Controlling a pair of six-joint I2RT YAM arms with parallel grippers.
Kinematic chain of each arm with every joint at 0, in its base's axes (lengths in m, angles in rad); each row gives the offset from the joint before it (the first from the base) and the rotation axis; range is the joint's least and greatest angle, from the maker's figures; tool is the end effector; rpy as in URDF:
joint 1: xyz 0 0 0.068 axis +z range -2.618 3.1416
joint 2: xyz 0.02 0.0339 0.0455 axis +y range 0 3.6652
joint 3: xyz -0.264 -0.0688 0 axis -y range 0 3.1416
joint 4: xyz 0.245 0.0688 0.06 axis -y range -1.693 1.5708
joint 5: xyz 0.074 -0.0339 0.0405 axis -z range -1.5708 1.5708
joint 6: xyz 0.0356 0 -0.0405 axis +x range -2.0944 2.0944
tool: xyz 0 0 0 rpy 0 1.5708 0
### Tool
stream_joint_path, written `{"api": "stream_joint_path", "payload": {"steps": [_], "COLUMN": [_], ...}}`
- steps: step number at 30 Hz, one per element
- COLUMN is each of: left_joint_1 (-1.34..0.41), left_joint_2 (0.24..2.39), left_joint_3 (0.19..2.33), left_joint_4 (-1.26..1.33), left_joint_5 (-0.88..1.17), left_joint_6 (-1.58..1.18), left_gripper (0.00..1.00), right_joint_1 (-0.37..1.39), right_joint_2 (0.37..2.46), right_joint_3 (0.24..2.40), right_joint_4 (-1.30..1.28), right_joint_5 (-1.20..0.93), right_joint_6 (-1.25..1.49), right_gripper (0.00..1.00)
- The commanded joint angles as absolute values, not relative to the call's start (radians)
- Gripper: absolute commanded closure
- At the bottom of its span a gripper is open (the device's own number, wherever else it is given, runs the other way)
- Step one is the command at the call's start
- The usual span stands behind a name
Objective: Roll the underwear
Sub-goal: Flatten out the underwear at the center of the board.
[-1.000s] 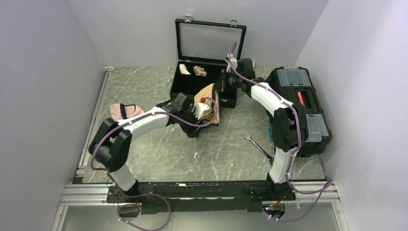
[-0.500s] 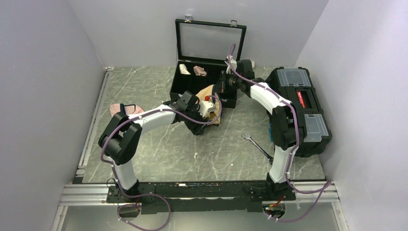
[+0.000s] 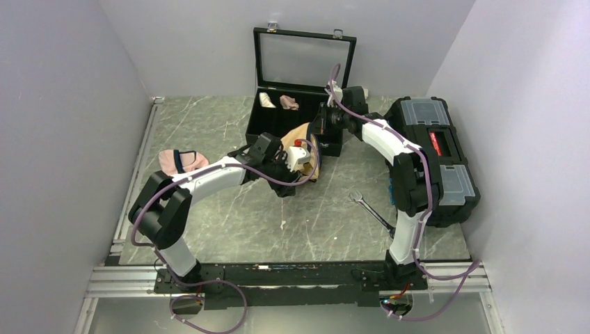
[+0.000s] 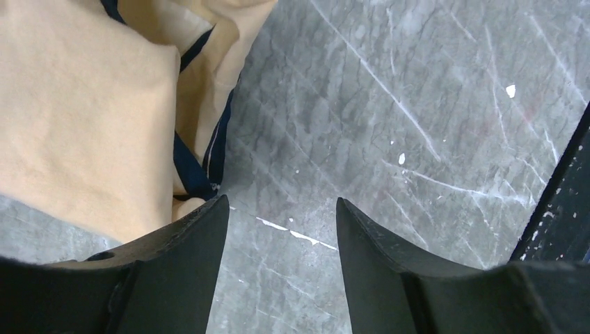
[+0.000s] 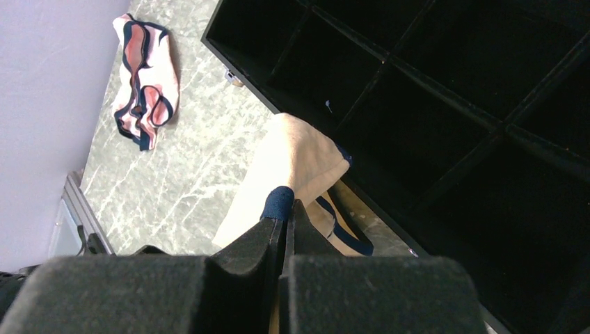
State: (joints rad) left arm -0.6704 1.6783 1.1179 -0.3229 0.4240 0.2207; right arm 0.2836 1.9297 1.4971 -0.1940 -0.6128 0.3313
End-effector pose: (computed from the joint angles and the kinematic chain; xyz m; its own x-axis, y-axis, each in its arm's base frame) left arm 0.2693 -0.2322 0.2143 -0.4221 0.5894 -0.6888 0.8847 0.4335 -0.1713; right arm 0.4204 0.1439 0.2520 -0.7523 0.0579 -0.6563 -0.4563 0.6728 0.5824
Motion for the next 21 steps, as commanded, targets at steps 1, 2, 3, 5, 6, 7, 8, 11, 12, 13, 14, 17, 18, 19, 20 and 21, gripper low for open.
{"api": "stream_joint_path", "payload": {"steps": [1,2,3,5,6,7,8,11,12,13,14,17,18,19,20,21], "left_joint_1": [-0.679,-0.679,-0.679,-0.678,-0.679,-0.679,-0.678,-0.678,-0.678,-0.677,-0.677,-0.678,-0.678,-0.678,-0.677,-0.676], "left_joint_2": [1.672,1.687,1.704,1.738,1.753,1.766,1.775,1.785,1.783,1.779,1.774,1.749,1.74,1.736,1.736,1.738], "left_joint_3": [1.133,1.145,1.154,1.177,1.186,1.192,1.195,1.18,1.171,1.164,1.155,1.126,1.117,1.112,1.112,1.11], "left_joint_4": [-0.279,-0.277,-0.275,-0.278,-0.277,-0.274,-0.27,-0.242,-0.23,-0.218,-0.211,-0.191,-0.186,-0.184,-0.186,-0.185], "left_joint_5": [0.455,0.454,0.456,0.452,0.445,0.434,0.419,0.35,0.33,0.306,0.294,0.272,0.266,0.259,0.249,0.241], "left_joint_6": [0.242,0.242,0.242,0.242,0.244,0.247,0.25,0.251,0.252,0.25,0.249,0.254,0.256,0.259,0.258,0.257], "left_gripper": [0.37,0.37,0.37,0.37,0.37,0.38,0.38,0.38,0.39,0.38,0.38,0.38,0.38,0.38,0.38,0.38], "right_joint_1": [0.277,0.278,0.276,0.278,0.276,0.277,0.277,0.276,0.276,0.275,0.276,0.276,0.275,0.275,0.274,0.275], "right_joint_2": [1.923,1.923,1.924,1.925,1.925,1.925,1.927,1.927,1.927,1.927,1.928,1.93,1.93,1.93,1.93,1.93], "right_joint_3": [1.527,1.527,1.527,1.53,1.531,1.532,1.534,1.535,1.535,1.534,1.532,1.533,1.533,1.533,1.532,1.534], "right_joint_4": [-0.184,-0.183,-0.183,-0.185,-0.186,-0.187,-0.189,-0.191,-0.192,-0.191,-0.191,-0.194,-0.195,-0.195,-0.193,-0.192], "right_joint_5": [-0.642,-0.644,-0.647,-0.649,-0.649,-0.65,-0.65,-0.653,-0.655,-0.656,-0.657,-0.658,-0.657,-0.657,-0.657,-0.659], "right_joint_6": [0.317,0.316,0.316,0.315,0.314,0.313,0.312,0.308,0.309,0.307,0.307,0.305,0.304,0.304,0.305,0.305], "right_gripper": [1.0,1.0,1.0,1.0,1.0,1.0,1.0,1.0,1.0,1.0,1.0,1.0,1.0,1.0,1.0,1.0]}}
